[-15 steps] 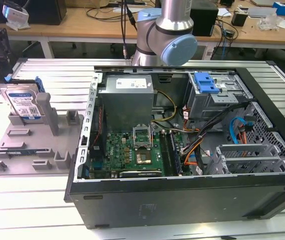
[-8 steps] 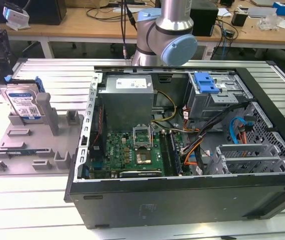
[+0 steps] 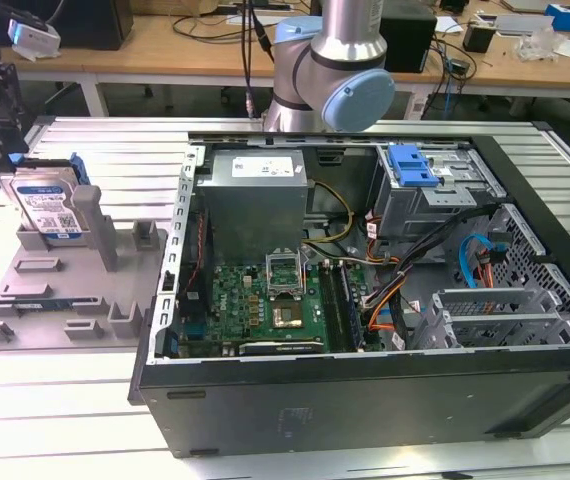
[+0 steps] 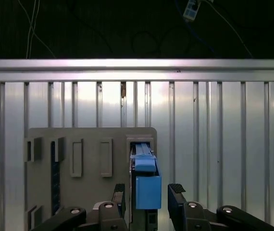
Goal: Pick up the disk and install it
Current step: 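Pick up the disk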
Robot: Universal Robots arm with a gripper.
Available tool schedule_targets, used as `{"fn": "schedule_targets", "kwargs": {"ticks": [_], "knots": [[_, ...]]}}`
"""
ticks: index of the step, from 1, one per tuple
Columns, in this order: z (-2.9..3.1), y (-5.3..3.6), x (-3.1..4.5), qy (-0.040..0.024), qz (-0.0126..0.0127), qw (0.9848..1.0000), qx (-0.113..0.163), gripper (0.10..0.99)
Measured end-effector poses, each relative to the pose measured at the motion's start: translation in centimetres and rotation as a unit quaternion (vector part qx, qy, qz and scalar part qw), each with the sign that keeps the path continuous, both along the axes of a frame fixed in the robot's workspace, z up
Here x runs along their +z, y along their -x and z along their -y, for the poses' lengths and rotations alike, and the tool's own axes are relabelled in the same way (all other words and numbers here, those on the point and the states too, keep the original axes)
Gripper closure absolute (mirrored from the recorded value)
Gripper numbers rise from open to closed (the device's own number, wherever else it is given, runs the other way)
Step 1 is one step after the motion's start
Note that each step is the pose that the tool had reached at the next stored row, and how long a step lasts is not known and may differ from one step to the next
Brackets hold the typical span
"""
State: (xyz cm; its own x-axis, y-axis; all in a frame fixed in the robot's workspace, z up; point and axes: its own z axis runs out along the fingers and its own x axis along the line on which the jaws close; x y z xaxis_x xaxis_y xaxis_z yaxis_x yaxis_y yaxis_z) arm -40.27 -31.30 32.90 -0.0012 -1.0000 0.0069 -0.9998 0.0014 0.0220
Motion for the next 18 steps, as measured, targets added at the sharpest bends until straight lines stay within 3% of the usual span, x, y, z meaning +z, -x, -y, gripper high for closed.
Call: {"fn": "schedule_targets", "kwargs": {"ticks": [18], "knots": [[0.0, 0.0, -1.13, 0.0, 0.0001, 1.0, 0.0, 0.604]]}}
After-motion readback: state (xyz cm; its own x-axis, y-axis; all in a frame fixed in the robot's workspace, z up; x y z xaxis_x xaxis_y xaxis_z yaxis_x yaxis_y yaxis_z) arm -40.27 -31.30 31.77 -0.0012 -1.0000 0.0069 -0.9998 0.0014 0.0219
